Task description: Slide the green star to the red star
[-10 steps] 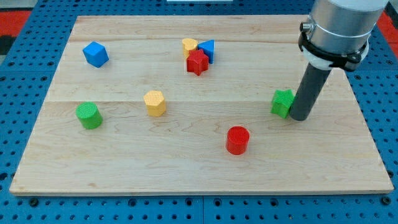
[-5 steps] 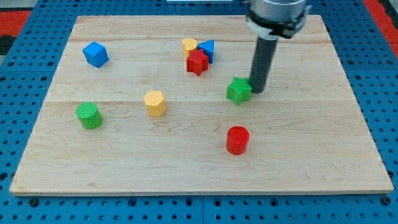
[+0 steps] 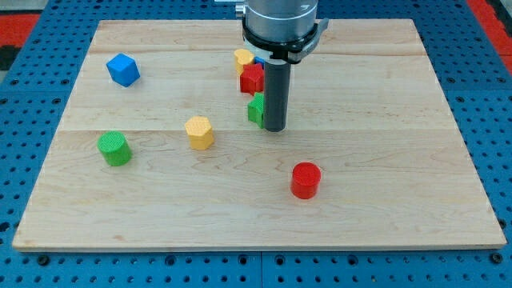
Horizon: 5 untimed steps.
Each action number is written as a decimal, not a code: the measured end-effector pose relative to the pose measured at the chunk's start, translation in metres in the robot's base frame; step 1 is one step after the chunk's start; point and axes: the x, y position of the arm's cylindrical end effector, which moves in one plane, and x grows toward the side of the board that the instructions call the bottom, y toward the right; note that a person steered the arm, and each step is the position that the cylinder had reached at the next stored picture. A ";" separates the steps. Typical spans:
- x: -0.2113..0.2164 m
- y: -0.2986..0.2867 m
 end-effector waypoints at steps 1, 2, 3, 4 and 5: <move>0.002 0.017; 0.002 0.041; -0.003 0.041; -0.006 0.025; -0.007 0.001</move>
